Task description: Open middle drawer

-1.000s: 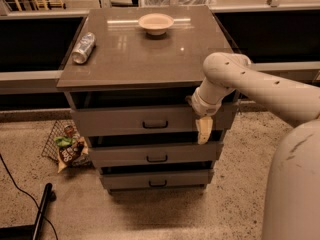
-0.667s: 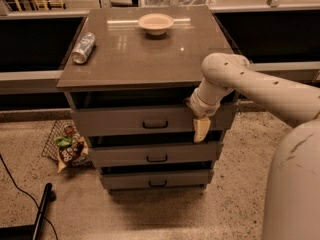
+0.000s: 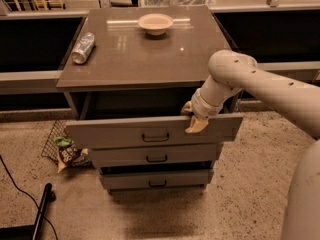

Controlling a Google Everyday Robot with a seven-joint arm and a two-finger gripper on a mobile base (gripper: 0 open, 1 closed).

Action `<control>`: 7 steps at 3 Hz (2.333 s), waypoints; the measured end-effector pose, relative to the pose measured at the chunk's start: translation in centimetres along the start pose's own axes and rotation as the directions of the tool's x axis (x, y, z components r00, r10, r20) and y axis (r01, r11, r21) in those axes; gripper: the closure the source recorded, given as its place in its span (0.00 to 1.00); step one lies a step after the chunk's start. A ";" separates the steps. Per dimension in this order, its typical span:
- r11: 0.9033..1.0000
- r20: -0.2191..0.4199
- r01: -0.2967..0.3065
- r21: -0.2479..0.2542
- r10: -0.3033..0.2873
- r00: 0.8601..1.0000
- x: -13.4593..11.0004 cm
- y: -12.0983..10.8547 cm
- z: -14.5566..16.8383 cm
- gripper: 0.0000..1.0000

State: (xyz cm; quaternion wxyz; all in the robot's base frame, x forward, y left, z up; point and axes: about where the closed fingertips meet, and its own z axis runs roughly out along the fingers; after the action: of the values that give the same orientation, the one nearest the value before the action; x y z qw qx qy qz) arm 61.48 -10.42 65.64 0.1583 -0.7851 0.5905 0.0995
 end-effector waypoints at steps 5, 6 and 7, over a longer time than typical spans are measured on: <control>0.999 0.067 0.008 -0.031 -0.006 0.998 -1.4 1.6 0.0 0.35; 0.999 0.067 0.008 -0.031 -0.006 0.998 -1.3 1.6 -0.1 0.11; 0.996 0.063 -0.030 -0.089 0.036 0.997 -2.8 4.7 0.1 0.15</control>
Offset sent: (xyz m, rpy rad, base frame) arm -0.0395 0.0237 0.0034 0.1425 0.0817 0.0516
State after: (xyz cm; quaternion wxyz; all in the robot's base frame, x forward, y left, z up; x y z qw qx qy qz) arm 56.22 -9.03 65.90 0.1407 -0.7779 0.5929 0.1532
